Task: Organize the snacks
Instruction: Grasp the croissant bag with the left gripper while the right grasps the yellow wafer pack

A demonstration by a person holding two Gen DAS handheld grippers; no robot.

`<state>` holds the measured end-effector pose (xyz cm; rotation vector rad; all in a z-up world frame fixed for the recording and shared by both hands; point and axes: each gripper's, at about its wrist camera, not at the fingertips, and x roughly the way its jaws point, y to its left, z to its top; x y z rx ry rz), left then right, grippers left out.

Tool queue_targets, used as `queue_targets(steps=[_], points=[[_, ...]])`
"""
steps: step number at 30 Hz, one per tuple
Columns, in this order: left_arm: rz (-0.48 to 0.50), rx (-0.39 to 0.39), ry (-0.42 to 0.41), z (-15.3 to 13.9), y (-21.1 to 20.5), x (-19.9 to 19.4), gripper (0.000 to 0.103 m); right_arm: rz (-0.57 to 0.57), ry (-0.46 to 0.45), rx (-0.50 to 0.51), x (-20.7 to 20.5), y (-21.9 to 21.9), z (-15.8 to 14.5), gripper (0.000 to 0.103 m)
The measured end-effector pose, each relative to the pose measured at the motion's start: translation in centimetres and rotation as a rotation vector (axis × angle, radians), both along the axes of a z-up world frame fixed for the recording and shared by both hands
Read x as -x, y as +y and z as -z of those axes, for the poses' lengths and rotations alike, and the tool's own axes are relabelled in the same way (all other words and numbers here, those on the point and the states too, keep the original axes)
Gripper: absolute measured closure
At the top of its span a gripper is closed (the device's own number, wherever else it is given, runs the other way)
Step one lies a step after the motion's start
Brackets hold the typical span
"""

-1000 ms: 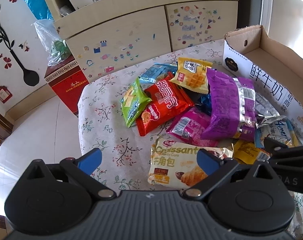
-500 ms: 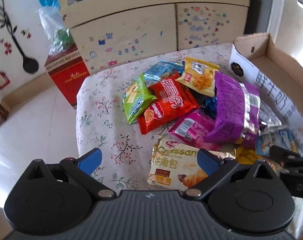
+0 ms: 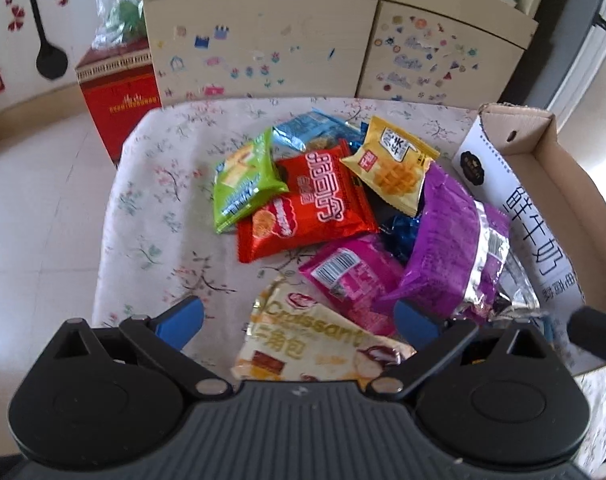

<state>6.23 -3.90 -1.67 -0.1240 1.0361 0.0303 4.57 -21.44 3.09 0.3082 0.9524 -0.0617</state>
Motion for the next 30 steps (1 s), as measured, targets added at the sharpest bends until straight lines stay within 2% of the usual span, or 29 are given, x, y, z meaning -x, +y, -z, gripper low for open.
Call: queue_targets(steps=[4, 9, 18, 21, 23, 25, 30], points=[[-0.006, -0.033, 0.013, 1.5, -0.7, -0.4, 0.002, 0.001, 0.021, -0.063, 0.0, -0.3, 0.5, 0.014], [-0.004, -0.066, 0.080, 3.4, -0.1, 0.2, 0.001, 0.001, 0.067, -0.170, 0.2, -0.9, 1.4, 0.024], [0.058, -0.044, 0.107, 3.1, 2.7, 2.5, 0.001, -0.033, 0.156, -0.262, 0.0, -0.2, 3.3, 0.033], [0.057, -0.085, 0.115, 2.8, 3.6, 3.2, 0.001, -0.044, 0.179, -0.285, -0.1, 0.1, 3.9, 0.033], [0.054, -0.087, 0.099, 2.4, 4.3, 3.5, 0.001, -0.052, 0.193, -0.284, -0.2, 0.3, 4.3, 0.033], [0.059, -0.050, 0.072, 1.9, 5.0, 3.8, 0.001, -0.067, 0.197, -0.264, -0.4, 0.8, 4.5, 0.033], [0.072, 0.001, 0.045, 1.4, 5.7, 4.4, 0.001, -0.093, 0.204, -0.166, -1.0, 2.0, 5.1, 0.033]])
